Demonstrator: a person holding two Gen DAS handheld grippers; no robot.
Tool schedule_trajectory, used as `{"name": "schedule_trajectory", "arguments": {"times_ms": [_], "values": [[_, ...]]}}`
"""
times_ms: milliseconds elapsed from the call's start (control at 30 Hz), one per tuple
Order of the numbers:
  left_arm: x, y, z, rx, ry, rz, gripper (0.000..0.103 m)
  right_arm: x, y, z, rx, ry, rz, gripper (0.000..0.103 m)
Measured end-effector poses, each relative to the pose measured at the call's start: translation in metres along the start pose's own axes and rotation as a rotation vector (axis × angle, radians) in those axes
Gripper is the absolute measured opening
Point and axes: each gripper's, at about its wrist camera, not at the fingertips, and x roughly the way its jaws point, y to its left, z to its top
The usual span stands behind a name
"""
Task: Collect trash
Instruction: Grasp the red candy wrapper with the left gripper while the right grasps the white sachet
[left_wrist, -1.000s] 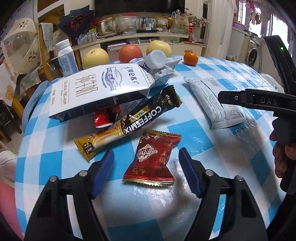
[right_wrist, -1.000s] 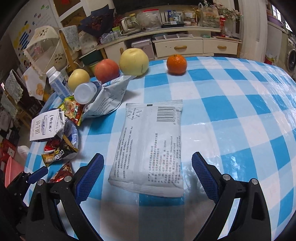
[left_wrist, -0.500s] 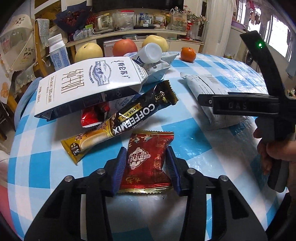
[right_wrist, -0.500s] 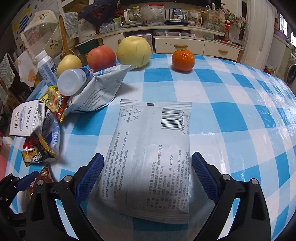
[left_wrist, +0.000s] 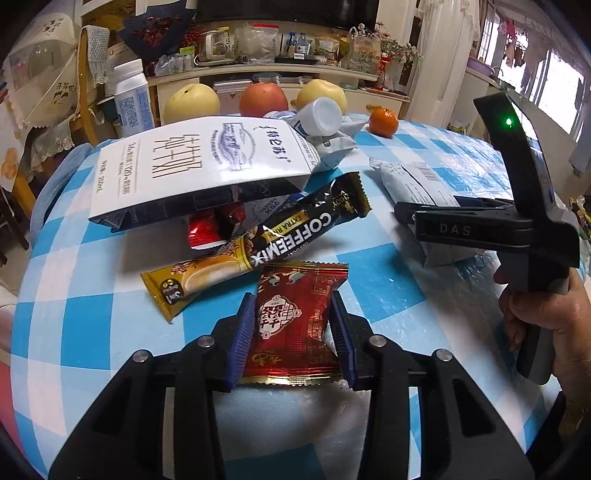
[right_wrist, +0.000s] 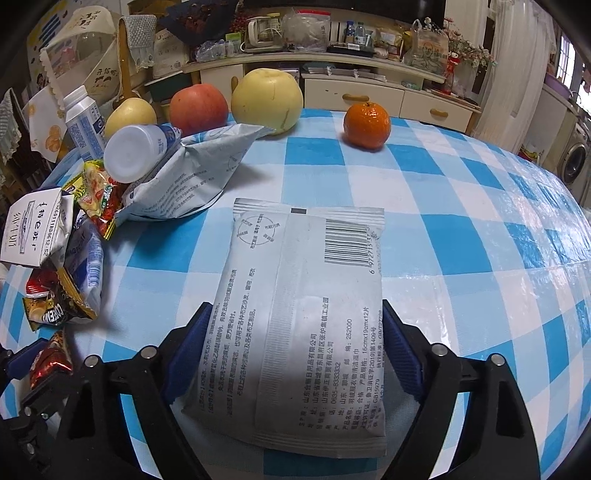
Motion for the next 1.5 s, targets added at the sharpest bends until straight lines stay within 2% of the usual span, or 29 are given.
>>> {"name": "schedule_trajectory", "arguments": {"times_ms": [400, 633, 933, 1133, 1500], "values": [[-0.021, 0.020, 0.000, -0.037, -0.044, -0.024, 0.041, -0.013, -0.013, -0.007, 0.086, -0.036, 0.096, 0.078], [-0.036, 0.032, -0.002, -0.061, -0.083, -0.044, 0.041, -0.037, -0.018, -0.012, 0.141, -0.089, 0.151, 0.078], [-0.056, 0.045, -0.004, -0.095, -0.132, -0.071, 0.041, -0.062, -0.017, -0.033, 0.214, -0.126, 0.201, 0.078], [-0.073, 0.061, -0.007, -0.136, -0.176, -0.060, 0.041, -0.084, 0.000, -0.041, 0.220, -0.166, 0.237, 0.078], [-0.101, 0.100, -0.015, -0.211, -0.237, -0.022, 0.041, -0.122, 0.077, -0.049, 0.090, -0.200, 0.325, 0.079]]}}
